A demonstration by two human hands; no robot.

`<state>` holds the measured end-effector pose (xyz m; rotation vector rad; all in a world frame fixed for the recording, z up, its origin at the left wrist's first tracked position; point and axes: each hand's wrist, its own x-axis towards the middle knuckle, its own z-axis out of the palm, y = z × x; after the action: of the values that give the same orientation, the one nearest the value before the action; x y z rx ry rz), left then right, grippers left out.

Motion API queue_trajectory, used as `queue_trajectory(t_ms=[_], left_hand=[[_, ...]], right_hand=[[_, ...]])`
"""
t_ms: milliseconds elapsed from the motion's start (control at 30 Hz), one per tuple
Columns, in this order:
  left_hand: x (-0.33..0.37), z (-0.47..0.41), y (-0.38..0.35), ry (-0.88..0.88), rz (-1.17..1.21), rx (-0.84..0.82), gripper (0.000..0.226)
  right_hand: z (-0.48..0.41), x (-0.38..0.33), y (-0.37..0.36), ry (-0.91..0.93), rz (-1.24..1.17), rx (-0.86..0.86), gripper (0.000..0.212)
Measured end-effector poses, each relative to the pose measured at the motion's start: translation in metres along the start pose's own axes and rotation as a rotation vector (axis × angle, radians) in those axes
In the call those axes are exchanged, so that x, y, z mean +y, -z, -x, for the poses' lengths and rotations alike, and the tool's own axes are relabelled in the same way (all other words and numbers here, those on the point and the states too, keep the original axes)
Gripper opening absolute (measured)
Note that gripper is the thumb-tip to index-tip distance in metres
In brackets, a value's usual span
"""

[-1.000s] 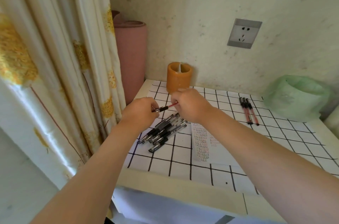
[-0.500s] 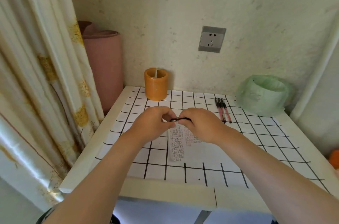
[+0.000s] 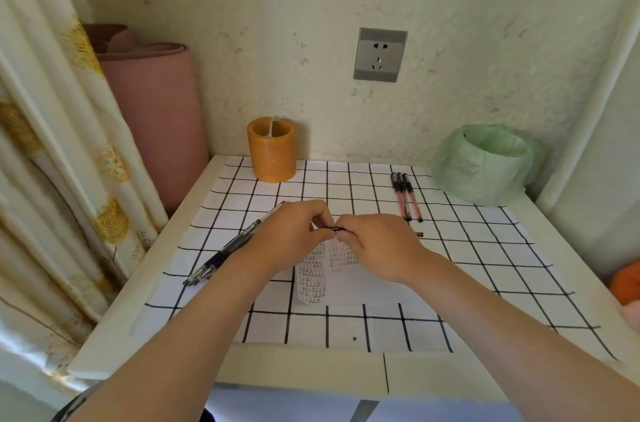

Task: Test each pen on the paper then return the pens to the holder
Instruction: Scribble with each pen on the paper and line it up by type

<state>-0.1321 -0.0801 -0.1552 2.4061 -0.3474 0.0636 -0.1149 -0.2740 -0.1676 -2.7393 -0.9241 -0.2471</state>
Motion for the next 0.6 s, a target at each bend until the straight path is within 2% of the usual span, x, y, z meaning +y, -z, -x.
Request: queue_trajectory(t_ms=[200, 300, 433, 600], left_hand=[[-0.001, -0.007, 0.0, 0.046, -0.048, -0.038, 0.01], [-0.003, -0.007, 0.002, 0.09, -0.211, -0.05, 0.008], [-0.009, -0.005, 0.002, 0.128, -0.338, -0.074, 0.007], [-0.012, -0.008, -0.004, 0.117, -0.381, -0.124, 0.009]], right_hand=[[0.002, 0.006, 0.002, -0.063, -0.123, -0.067, 0.028], [0.004, 0.008, 0.0, -0.101, -0.224, -0.122, 0.039], [0.004, 0.015, 0.0, -0.204, -0.517, -0.06, 0.025], [0.003, 0.013, 0.006, -0.393, -1.091, 0.014, 0.038]])
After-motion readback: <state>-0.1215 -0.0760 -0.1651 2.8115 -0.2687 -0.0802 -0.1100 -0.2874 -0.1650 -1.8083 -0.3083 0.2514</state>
